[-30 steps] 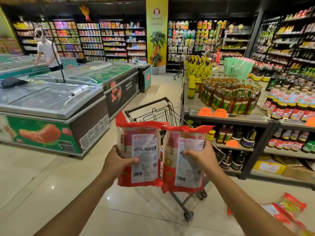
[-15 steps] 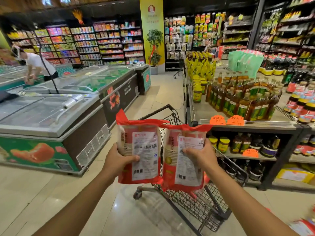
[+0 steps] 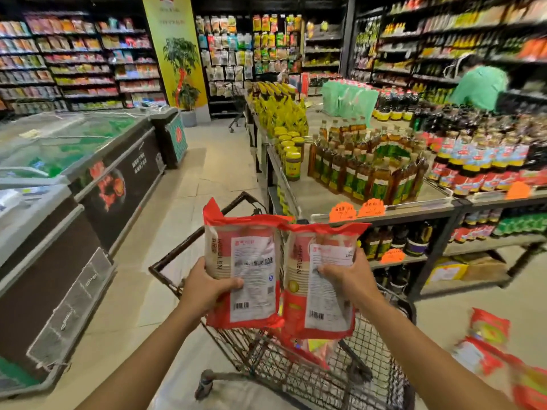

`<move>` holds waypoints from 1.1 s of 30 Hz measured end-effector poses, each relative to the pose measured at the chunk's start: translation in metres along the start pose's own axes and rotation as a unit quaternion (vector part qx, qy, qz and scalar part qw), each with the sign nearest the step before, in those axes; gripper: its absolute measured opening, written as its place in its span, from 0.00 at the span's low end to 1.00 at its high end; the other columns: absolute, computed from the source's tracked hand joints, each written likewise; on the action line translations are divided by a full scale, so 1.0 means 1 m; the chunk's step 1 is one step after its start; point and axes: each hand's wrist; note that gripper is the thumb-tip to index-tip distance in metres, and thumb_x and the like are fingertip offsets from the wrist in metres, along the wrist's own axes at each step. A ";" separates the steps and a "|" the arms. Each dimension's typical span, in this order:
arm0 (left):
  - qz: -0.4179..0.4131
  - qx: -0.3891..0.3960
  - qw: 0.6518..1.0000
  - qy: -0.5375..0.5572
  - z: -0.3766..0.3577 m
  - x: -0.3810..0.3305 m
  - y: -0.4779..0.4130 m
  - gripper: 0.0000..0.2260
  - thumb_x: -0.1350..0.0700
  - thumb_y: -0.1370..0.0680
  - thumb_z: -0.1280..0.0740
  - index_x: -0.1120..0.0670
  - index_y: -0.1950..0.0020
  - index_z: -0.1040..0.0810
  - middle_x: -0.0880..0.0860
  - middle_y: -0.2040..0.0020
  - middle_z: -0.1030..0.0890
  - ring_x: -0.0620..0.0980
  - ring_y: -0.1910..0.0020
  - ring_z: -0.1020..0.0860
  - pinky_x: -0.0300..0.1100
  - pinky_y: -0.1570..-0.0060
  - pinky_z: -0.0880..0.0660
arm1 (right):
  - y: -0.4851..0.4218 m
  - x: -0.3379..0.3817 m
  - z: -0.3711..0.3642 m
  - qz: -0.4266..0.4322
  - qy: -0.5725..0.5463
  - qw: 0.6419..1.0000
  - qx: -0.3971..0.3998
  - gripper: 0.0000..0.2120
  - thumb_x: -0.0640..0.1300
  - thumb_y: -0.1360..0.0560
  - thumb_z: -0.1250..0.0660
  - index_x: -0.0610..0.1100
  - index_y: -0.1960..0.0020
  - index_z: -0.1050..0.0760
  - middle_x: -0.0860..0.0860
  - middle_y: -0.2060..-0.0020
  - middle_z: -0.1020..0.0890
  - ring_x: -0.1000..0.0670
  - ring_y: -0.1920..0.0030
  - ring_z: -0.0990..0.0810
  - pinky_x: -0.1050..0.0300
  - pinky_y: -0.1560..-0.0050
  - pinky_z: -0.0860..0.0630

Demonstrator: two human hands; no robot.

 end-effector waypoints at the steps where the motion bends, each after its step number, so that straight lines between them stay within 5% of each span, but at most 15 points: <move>1: -0.001 0.021 1.000 0.002 0.000 0.000 -0.018 0.29 0.58 0.39 0.15 0.51 0.43 0.24 0.51 0.48 0.14 0.51 0.51 0.14 0.56 0.51 0.16 | -0.006 0.001 -0.004 -0.006 0.003 1.000 -0.013 0.33 0.45 0.38 0.17 0.48 0.39 0.30 0.52 0.50 0.16 0.51 0.51 0.15 0.56 0.57 0.22; 4: -0.011 0.072 0.997 -0.004 -0.002 -0.001 -0.063 0.26 0.61 0.36 0.17 0.52 0.43 0.25 0.51 0.48 0.14 0.49 0.53 0.14 0.51 0.53 0.16 | -0.020 0.003 -0.015 -0.035 0.006 0.998 -0.057 0.38 0.49 0.43 0.16 0.48 0.38 0.30 0.52 0.49 0.16 0.49 0.50 0.15 0.49 0.51 0.19; 8: -0.009 0.157 0.988 -0.012 -0.017 0.004 -0.112 0.28 0.60 0.36 0.17 0.51 0.42 0.25 0.52 0.49 0.14 0.51 0.53 0.13 0.54 0.53 0.16 | -0.024 -0.002 -0.020 -0.062 -0.004 0.991 -0.116 0.30 0.40 0.36 0.18 0.47 0.40 0.30 0.52 0.51 0.17 0.52 0.53 0.17 0.55 0.57 0.23; 20: 0.060 0.299 0.951 -0.043 -0.126 0.041 -0.174 0.22 0.67 0.33 0.20 0.54 0.45 0.24 0.55 0.51 0.13 0.53 0.55 0.13 0.51 0.58 0.16 | -0.039 -0.085 0.024 -0.184 -0.030 0.960 -0.209 0.26 0.39 0.35 0.19 0.46 0.44 0.29 0.50 0.53 0.15 0.50 0.56 0.15 0.56 0.62 0.23; 25: 0.110 0.301 0.942 -0.102 -0.161 0.082 -0.217 0.28 0.61 0.37 0.17 0.53 0.41 0.24 0.53 0.49 0.13 0.52 0.53 0.13 0.56 0.51 0.16 | -0.079 -0.142 0.036 -0.241 -0.044 0.948 -0.203 0.26 0.39 0.36 0.19 0.45 0.42 0.28 0.48 0.54 0.15 0.48 0.59 0.15 0.58 0.66 0.25; 33: 0.210 0.255 0.928 -0.175 -0.211 0.162 -0.284 0.27 0.60 0.36 0.16 0.53 0.43 0.25 0.54 0.50 0.15 0.54 0.56 0.14 0.49 0.59 0.18 | -0.148 -0.242 0.040 -0.343 -0.041 0.922 -0.177 0.25 0.36 0.36 0.19 0.45 0.44 0.27 0.48 0.55 0.14 0.49 0.61 0.13 0.57 0.65 0.20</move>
Point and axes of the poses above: each hand's wrist, its own y-axis away from the middle knuckle, its own z-axis out of the back of the hand, x = y × z
